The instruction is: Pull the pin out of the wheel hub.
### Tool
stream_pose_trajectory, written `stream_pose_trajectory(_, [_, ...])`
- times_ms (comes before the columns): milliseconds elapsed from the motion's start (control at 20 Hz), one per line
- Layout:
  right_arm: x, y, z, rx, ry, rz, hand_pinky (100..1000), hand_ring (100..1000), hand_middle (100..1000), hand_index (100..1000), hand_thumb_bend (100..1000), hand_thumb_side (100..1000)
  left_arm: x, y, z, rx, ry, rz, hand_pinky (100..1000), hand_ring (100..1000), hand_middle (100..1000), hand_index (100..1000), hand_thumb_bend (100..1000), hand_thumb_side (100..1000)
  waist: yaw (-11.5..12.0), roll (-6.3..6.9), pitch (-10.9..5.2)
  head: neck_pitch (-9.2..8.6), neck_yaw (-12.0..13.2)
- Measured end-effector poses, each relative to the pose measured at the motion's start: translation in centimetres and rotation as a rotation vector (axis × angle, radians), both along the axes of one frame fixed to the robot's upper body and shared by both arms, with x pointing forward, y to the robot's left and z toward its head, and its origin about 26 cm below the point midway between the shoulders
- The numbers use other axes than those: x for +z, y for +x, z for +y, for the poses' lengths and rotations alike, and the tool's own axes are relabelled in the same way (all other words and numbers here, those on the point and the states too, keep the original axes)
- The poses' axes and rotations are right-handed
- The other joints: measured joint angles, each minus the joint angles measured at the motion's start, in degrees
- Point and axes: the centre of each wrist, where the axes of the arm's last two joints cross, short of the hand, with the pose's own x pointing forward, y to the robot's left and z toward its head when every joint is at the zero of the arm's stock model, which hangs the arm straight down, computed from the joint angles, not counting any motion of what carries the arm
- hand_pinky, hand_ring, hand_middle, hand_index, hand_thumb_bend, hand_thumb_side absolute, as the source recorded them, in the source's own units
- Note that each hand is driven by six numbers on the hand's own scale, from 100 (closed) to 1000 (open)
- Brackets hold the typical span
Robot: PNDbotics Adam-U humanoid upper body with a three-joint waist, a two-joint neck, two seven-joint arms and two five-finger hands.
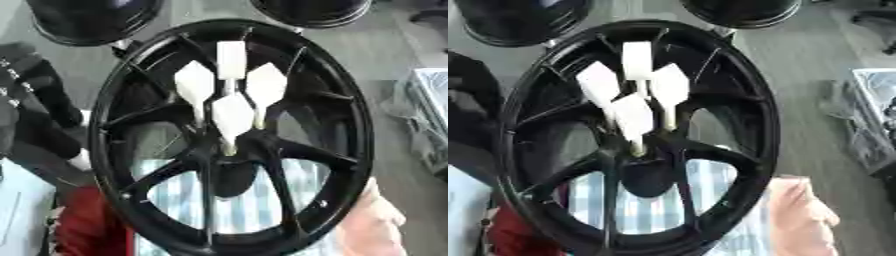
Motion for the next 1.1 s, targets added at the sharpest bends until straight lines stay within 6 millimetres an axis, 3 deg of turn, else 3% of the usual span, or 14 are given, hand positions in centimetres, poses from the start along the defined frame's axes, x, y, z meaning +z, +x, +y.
stream_pose_trajectory(750, [0.0,0.0,0.0,-0.001,0.0,0.005,726,738,714,838,100,551,0.5,0.2,-0.5,-0.033,0.014,-0.011,747,896,794,779,189,782,-0.1,-0.14,0.0,0.0,0.6])
stream_pose_trajectory(950, [0.0,0.0,0.0,-0.002,0.004,0.006,726,738,714,838,100,550,2.5,0.3,-0.9,-0.081,0.051,-0.072,749,893,789,787,112,736,-0.3,-0.13,0.01,0.0,0.0])
stream_pose_trajectory(1100, [-0.1,0.0,0.1,-0.005,0.005,0.008,726,737,714,838,100,550,6.4,0.2,-1.4,-0.175,0.161,-0.203,749,887,788,786,100,674,-0.5,0.17,0.01,0.01,-0.1])
